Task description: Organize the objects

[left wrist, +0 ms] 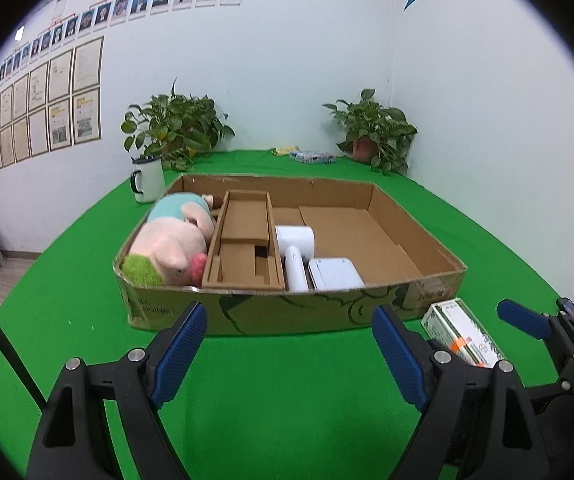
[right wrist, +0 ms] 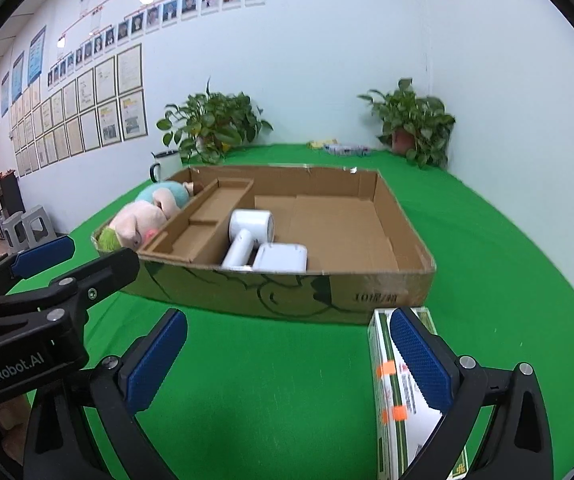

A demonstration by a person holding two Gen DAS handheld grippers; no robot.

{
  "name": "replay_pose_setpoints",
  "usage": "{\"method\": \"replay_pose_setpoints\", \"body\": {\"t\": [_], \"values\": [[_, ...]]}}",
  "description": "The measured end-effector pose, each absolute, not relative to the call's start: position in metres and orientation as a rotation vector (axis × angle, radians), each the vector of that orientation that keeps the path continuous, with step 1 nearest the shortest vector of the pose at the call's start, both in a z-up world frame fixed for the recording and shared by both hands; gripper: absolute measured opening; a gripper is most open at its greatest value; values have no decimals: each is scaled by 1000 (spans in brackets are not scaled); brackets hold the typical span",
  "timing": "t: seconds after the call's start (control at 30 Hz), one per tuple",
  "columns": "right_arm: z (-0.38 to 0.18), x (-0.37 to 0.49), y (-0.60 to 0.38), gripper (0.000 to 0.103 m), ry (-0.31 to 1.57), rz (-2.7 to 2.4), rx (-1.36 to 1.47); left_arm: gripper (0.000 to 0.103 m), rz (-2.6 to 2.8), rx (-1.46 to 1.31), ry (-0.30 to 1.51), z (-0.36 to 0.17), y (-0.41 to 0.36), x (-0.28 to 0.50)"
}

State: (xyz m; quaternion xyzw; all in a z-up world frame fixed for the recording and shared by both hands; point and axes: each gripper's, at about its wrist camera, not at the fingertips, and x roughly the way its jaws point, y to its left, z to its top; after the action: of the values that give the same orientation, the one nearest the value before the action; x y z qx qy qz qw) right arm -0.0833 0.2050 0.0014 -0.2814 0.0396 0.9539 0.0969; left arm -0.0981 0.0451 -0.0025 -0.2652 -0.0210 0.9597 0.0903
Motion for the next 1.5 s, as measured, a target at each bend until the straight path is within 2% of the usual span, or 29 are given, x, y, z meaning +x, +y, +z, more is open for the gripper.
{"method": "replay_pose_setpoints", "body": {"t": [0.1,0.23,0.43,0.47,0.5,0.53,0.57,0.7,0.77,0.8,0.83,0.87,1.17,1.3,1.33,1.4,1.47,1.5], "values": [[-6,-79,213,102,131,2804,-861,85,2808,-864,-109,-17,40,-98],[-22,-59,236,102,136,2742,-918,85,2785,-954,-86,-39,26,-94],[-58,-44,292,101,222,2575,-1080,85,2734,-1066,-192,-61,9,-95],[-65,-45,296,95,221,2555,-1121,85,2731,-1071,-190,-62,10,-95],[-71,-46,298,83,219,2542,-1157,85,2728,-1073,-186,-63,11,-95],[-78,-46,298,75,224,2532,-1194,85,2723,-1074,-186,-64,12,-95],[-84,-48,297,61,224,2524,-1235,85,2713,-1078,-187,-64,13,-95],[-90,-42,278,60,209,2563,-1221,85,2626,-1121,-216,-66,18,-96],[-88,-38,261,62,253,2633,-1242,84,2564,-1153,-242,-68,19,-97],[-86,-36,250,68,260,2679,-1247,84,2520,-1166,-268,-69,20,-98],[-82,-31,237,78,255,2739,-1237,84,2485,-1173,-288,-69,22,-98],[-79,-28,228,103,247,2777,-1224,84,2445,-1180,-311,-70,23,-99],[-86,-33,200,102,145,2864,-1259,83,2093,-1272,-552,-97,55,-119],[-88,-40,201,95,137,2836,-1302,83,2041,-1269,-621,-102,60,-121],[-91,-39,200,90,143,2834,-1320,83,2029,-1269,-637,-103,60,-120],[-92,-37,196,76,127,2826,-1343,83,2029,-1261,-640,-103,60,-116],[-95,-34,193,67,129,2825,-1359,83,2030,-1257,-638,-104,60,-112],[-97,-33,190,66,133,2827,-1371,83,2031,-1254,-643,-104,60,-110]]}}
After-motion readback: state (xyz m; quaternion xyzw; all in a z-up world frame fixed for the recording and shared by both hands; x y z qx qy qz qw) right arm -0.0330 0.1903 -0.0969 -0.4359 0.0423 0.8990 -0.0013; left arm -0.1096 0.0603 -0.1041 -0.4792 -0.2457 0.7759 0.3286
